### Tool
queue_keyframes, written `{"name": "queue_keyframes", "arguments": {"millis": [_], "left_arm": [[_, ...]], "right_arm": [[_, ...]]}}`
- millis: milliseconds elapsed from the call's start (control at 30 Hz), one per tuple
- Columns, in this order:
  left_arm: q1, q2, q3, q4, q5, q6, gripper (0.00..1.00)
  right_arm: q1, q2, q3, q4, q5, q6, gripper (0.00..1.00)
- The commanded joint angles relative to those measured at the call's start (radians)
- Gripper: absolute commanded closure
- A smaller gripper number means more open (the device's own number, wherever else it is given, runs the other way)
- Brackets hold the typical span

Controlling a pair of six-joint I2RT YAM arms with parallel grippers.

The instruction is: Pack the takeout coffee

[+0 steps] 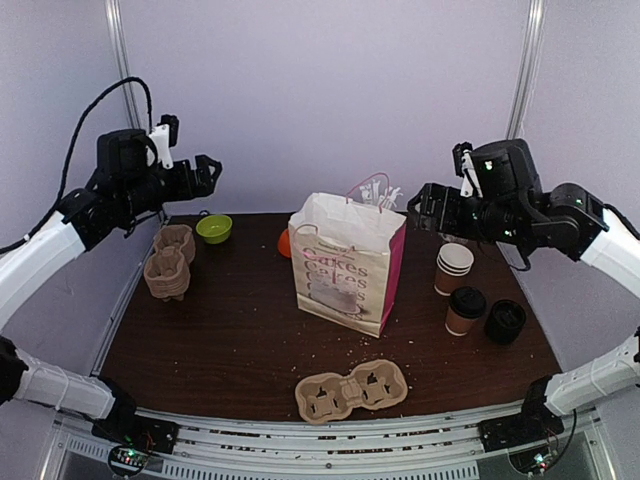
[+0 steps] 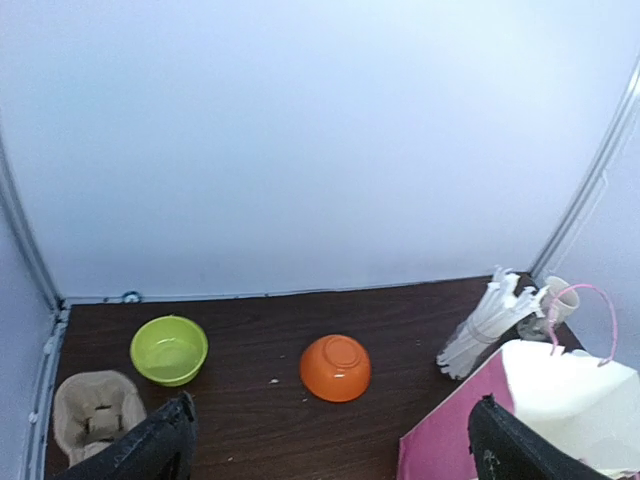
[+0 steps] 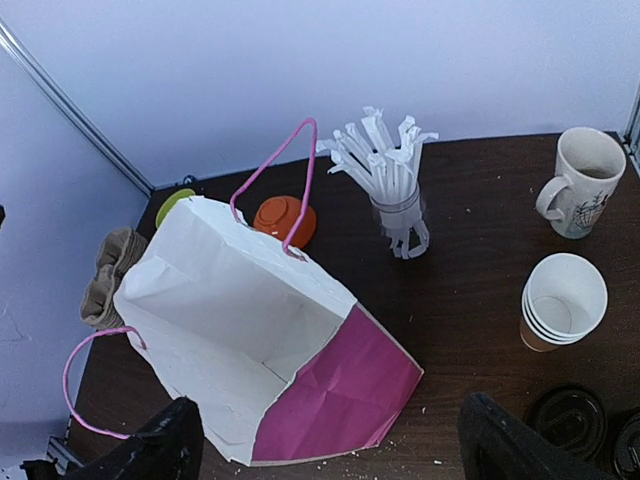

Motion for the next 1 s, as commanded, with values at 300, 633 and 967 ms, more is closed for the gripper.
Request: {"name": "queue_keyframes", "arguments": {"millis": [300,633,967], "left_arm": [[-0.013,0.314,0.215,0.024,0.552,0.025,0.02],[-0.021,0.305,0.146,-0.011,0.495,0.070,0.02],[-0.021,0.267,0.127,-0.023,0.479,0.068,0.02]], "right_arm": [[-0.141,0.351,0.293,-0.197,-0.294,0.021,0.25],[-0.155,0.485,0.389,-0.279,-0.305,0.020,0.52],[-0.151,0.529,0.532,-0.389,-0.279,-0.003,0.78]]}}
